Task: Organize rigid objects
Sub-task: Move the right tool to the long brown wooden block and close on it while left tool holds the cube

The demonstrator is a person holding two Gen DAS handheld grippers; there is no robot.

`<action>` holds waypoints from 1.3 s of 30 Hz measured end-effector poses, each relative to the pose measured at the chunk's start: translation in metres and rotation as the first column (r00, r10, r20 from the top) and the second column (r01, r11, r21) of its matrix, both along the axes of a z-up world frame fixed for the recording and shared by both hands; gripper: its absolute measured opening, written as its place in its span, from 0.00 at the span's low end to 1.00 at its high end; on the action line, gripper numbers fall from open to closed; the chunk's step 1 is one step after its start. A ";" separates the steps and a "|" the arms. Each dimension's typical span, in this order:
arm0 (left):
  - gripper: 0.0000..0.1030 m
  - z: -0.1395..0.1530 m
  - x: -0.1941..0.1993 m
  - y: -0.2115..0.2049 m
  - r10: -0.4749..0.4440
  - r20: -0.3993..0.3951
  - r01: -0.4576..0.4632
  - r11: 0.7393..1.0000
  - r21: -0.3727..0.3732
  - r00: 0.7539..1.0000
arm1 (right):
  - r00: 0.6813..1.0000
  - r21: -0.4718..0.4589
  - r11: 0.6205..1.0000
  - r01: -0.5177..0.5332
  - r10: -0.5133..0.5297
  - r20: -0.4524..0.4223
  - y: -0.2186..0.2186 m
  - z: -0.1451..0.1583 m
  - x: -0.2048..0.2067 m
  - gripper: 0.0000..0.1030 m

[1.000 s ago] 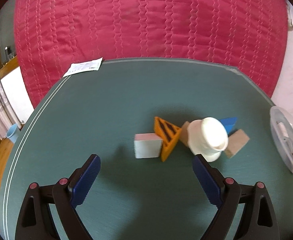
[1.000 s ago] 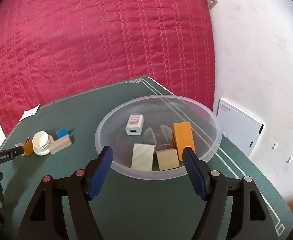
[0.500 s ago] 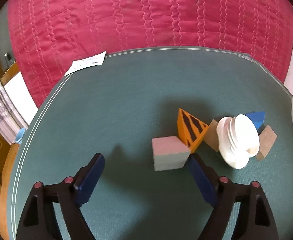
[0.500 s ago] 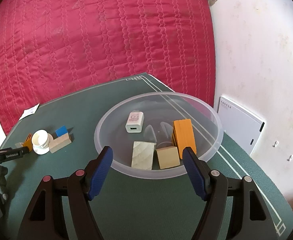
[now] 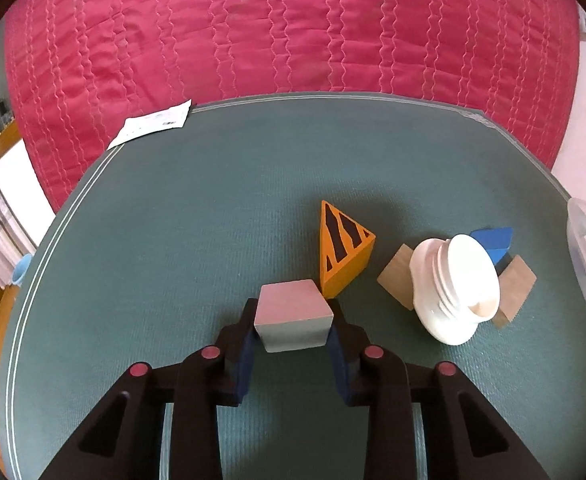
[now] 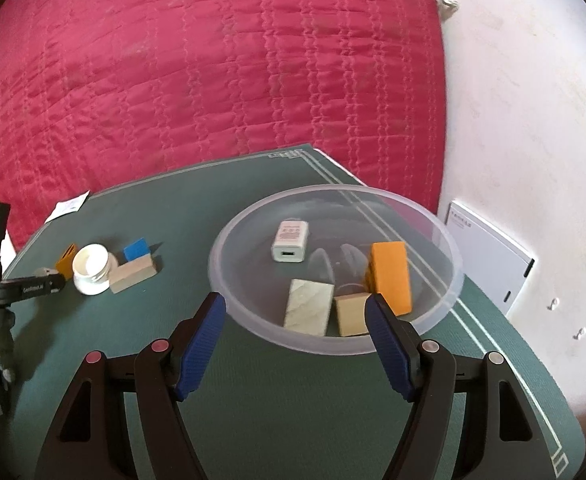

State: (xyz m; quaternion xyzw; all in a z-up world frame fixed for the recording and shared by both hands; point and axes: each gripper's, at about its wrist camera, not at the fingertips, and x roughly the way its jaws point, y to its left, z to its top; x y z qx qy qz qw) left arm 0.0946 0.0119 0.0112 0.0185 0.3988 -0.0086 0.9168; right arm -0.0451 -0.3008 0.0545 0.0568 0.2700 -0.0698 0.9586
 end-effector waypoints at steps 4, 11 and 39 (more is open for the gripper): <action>0.33 0.002 -0.006 0.002 -0.001 0.006 0.001 1.000 -0.018 1.000 | 0.999 -0.008 0.999 -0.046 0.045 -0.018 0.011 -0.001 0.004 0.71; 0.33 0.009 -0.020 0.005 -0.010 0.022 0.010 0.999 -0.039 1.000 | 0.985 -0.020 0.986 -0.164 0.163 -0.055 0.041 -0.004 0.014 0.71; 0.33 0.013 -0.036 0.016 -0.024 0.041 0.028 0.994 -0.103 0.999 | 0.866 0.067 0.904 -0.423 0.425 -0.263 0.125 -0.030 0.142 0.71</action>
